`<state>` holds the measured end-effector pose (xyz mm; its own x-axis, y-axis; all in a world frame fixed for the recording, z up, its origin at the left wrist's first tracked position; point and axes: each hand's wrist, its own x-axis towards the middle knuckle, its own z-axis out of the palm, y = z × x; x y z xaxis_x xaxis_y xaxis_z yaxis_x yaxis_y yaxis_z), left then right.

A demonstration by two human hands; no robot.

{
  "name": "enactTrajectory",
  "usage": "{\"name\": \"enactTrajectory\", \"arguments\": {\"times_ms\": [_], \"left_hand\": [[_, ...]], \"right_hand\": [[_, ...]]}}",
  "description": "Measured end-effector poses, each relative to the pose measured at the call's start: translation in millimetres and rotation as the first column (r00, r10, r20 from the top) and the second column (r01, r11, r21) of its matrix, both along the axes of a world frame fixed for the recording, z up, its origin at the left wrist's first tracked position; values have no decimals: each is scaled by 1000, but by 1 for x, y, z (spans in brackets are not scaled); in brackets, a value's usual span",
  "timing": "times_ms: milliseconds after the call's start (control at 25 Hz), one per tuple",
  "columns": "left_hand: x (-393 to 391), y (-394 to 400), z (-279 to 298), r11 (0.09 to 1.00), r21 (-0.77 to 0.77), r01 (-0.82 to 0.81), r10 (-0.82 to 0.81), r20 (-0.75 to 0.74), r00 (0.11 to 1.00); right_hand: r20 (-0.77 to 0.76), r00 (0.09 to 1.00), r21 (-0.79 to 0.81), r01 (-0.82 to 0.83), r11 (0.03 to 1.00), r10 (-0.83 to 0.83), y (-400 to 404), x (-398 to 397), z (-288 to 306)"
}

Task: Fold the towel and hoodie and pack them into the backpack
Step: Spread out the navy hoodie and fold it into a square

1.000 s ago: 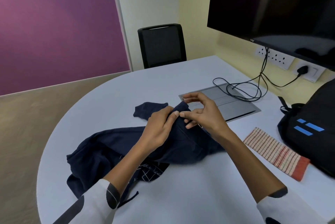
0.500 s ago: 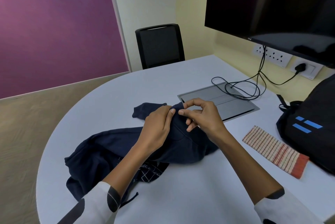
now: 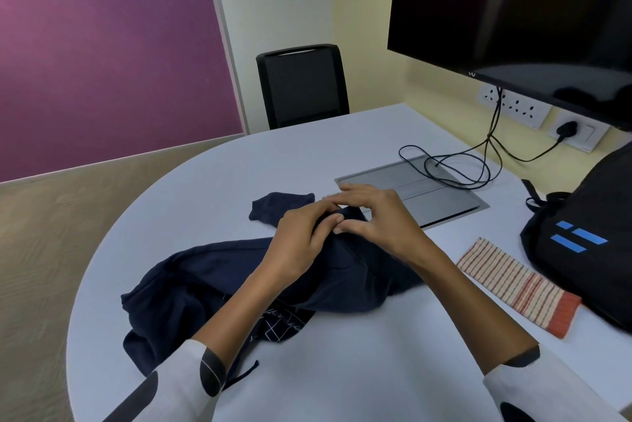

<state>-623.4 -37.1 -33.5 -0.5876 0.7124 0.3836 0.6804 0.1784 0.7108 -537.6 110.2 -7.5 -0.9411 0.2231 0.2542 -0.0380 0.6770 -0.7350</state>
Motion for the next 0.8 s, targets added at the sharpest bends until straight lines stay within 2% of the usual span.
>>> {"name": "enactTrajectory", "arguments": {"times_ms": [120, 200, 240, 320, 440, 600, 680, 800], "left_hand": [[3, -5, -4, 997, 78, -29, 19, 122, 992], [2, -13, -7, 996, 75, -57, 41, 200, 979], [-1, -18, -10, 998, 24, -64, 58, 180, 982], [-11, -30, -21, 988, -133, -81, 86, 33, 996], [-32, -52, -36, 952, -276, -132, 107, -105, 989], [-57, -77, -43, 935, -275, -222, 188, -144, 971], [-66, -86, -51, 915, -302, -268, 229, -157, 961], [-77, -105, -69, 822, -449, -350, 304, -174, 937]], "right_hand": [[6, 999, -71, 46, 996, -46, 0, -2, 2], [-22, 998, -95, 55, 994, -57, 3, -1, 4], [-59, 996, -136, 63, 989, -72, 6, 0, 7], [-136, 982, -222, 98, 970, -131, 17, 1, 15], [-197, 954, -216, 184, 959, -227, 44, 6, 32], [-229, 904, -124, 340, 932, -360, 73, 14, 42], [-205, 892, -173, 373, 912, -403, 83, 16, 41], [-140, 859, -342, 425, 839, -492, 100, 18, 39]]}}
